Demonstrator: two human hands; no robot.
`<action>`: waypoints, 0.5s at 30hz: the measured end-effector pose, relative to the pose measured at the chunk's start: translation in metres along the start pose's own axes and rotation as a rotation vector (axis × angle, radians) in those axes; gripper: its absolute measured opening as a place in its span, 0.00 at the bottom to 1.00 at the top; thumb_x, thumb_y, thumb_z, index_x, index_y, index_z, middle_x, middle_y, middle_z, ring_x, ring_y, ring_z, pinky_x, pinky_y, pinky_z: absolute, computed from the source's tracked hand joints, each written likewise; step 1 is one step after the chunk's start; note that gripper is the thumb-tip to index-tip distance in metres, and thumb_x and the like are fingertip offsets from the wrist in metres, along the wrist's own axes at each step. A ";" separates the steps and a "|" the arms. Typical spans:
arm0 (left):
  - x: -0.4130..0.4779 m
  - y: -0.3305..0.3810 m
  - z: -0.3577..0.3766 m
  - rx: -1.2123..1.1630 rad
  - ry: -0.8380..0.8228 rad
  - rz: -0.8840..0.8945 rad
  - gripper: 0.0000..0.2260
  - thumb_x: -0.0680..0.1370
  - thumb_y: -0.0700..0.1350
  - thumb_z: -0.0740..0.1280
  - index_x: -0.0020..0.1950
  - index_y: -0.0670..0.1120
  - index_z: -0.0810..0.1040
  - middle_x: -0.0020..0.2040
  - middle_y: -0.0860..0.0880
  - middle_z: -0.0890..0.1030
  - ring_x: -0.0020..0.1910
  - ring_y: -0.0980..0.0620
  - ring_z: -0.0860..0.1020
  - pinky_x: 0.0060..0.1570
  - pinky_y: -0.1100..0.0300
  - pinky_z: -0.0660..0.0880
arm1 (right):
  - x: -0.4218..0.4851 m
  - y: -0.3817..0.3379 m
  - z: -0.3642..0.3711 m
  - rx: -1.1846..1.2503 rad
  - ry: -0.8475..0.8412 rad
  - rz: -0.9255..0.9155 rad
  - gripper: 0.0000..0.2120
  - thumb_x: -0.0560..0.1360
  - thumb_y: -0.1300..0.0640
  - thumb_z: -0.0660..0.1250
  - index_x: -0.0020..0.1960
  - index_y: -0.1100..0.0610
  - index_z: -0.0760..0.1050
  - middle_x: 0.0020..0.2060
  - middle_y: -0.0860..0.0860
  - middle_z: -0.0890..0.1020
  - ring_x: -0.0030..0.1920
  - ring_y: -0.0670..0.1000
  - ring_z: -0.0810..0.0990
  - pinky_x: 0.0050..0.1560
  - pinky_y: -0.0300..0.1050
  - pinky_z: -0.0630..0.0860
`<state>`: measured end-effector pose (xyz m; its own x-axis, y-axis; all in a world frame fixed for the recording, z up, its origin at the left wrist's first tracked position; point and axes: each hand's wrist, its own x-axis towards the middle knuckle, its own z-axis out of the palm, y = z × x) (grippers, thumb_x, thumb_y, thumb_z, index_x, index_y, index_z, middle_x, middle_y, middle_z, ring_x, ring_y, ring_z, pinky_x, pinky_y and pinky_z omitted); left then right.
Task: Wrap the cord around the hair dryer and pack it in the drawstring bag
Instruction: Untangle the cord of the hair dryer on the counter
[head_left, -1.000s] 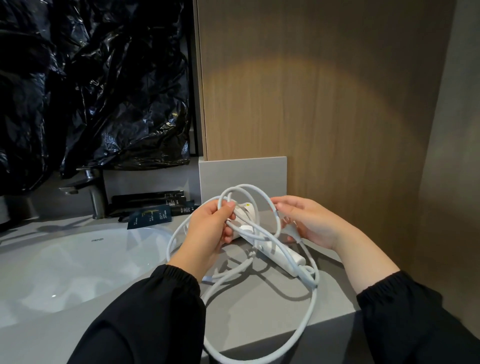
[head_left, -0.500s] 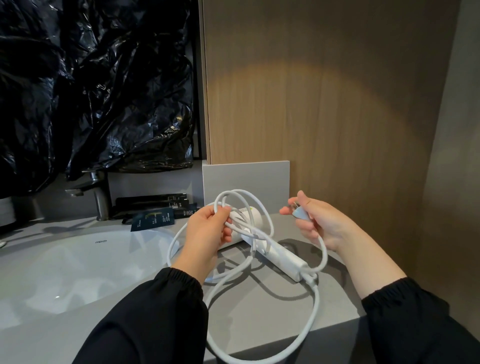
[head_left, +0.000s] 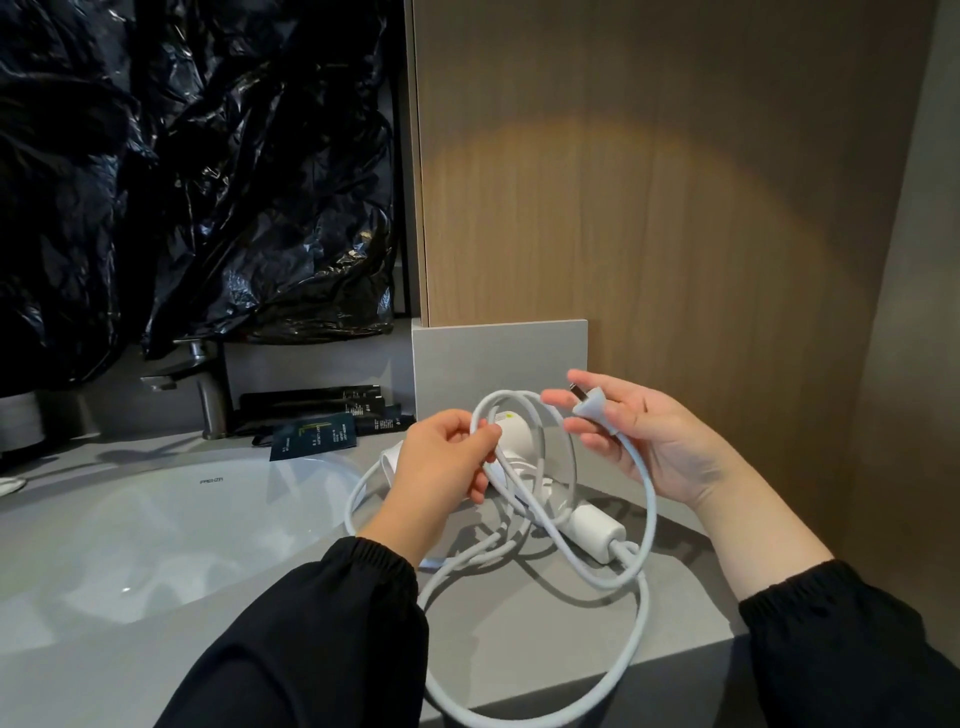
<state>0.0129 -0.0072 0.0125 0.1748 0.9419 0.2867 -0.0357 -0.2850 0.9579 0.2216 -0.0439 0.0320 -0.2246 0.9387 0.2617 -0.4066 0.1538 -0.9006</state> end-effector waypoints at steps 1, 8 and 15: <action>-0.001 0.000 0.000 0.022 0.001 0.011 0.05 0.78 0.41 0.67 0.45 0.40 0.78 0.28 0.49 0.75 0.22 0.55 0.69 0.23 0.63 0.70 | -0.001 0.000 0.003 -0.043 0.011 -0.006 0.27 0.65 0.61 0.69 0.63 0.62 0.70 0.59 0.61 0.81 0.43 0.53 0.86 0.38 0.39 0.83; 0.000 0.000 0.003 0.085 0.039 0.066 0.06 0.78 0.41 0.67 0.43 0.40 0.78 0.28 0.48 0.76 0.21 0.55 0.71 0.24 0.61 0.71 | 0.004 0.010 0.012 -0.602 0.105 -0.080 0.10 0.72 0.63 0.70 0.52 0.62 0.82 0.38 0.60 0.78 0.32 0.51 0.72 0.30 0.38 0.72; -0.001 0.001 0.003 0.080 0.026 0.089 0.05 0.78 0.41 0.67 0.45 0.39 0.79 0.28 0.48 0.76 0.21 0.55 0.70 0.21 0.63 0.68 | 0.009 0.014 0.014 -0.806 0.221 -0.134 0.07 0.71 0.69 0.71 0.45 0.59 0.85 0.42 0.54 0.79 0.36 0.52 0.77 0.38 0.40 0.79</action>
<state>0.0154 -0.0095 0.0134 0.1489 0.9163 0.3717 0.0292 -0.3798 0.9246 0.2015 -0.0375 0.0271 -0.0076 0.9228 0.3852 0.3572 0.3623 -0.8609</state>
